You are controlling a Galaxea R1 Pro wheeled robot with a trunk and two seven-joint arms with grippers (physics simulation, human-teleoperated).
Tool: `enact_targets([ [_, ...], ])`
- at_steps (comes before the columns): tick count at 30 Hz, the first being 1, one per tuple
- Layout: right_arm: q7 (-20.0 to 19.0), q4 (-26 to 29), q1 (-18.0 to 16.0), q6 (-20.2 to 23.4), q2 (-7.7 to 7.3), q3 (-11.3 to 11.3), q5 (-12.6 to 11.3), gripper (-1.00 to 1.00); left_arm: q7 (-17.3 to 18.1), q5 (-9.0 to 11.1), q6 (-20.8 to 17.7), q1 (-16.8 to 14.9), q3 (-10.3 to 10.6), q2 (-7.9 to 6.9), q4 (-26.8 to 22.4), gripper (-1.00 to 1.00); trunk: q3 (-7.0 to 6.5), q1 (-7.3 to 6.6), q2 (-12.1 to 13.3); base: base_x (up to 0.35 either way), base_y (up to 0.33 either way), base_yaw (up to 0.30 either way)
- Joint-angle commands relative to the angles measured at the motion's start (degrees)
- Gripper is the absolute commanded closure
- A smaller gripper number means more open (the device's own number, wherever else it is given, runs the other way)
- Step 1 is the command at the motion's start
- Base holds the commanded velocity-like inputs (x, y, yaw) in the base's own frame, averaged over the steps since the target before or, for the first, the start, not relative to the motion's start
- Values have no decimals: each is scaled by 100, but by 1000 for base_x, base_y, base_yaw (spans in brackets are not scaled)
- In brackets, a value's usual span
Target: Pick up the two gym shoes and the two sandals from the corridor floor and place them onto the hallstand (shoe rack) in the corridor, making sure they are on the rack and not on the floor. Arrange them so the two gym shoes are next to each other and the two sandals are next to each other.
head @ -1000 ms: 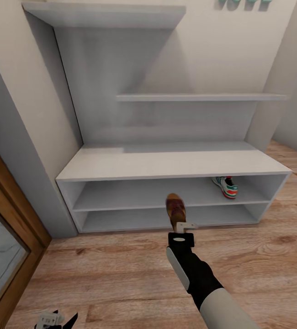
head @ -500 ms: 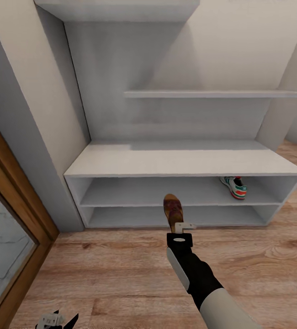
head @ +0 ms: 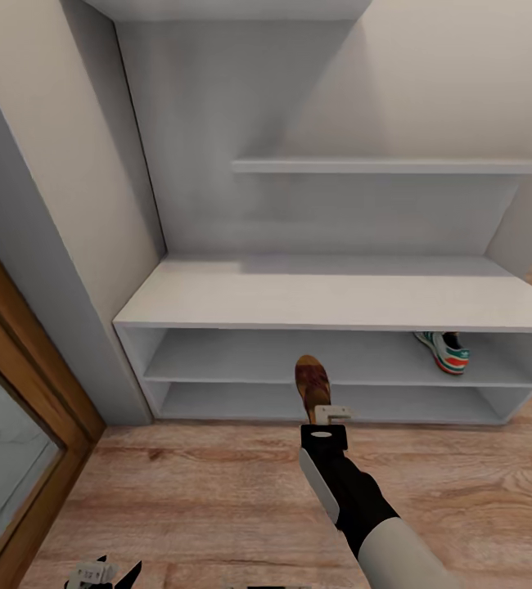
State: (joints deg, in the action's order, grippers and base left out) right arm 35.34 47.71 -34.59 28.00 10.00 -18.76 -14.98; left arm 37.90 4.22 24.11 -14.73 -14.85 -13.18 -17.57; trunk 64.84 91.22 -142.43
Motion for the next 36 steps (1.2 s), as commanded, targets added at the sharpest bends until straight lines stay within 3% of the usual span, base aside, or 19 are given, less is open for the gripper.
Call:
enact_targets([
  [1, 43, 4, -4, 22, 0, -9, -29, 100, 51, 44, -10, -4, -16, 0, 8, -100, 5, 2, -2, 333, 0, 1],
  [17, 50, 19, -4, 16, 0, 3, -32, 100, 51, 44, -11, -4, -10, 32, 7, -100, 6, 2, -2, 312, -99, 0],
  [36, 50, 27, -4, 16, 0, -5, -28, 100, 51, 44, -11, -4, -10, 35, 6, -100, 6, 2, -2, 173, -26, 0],
])
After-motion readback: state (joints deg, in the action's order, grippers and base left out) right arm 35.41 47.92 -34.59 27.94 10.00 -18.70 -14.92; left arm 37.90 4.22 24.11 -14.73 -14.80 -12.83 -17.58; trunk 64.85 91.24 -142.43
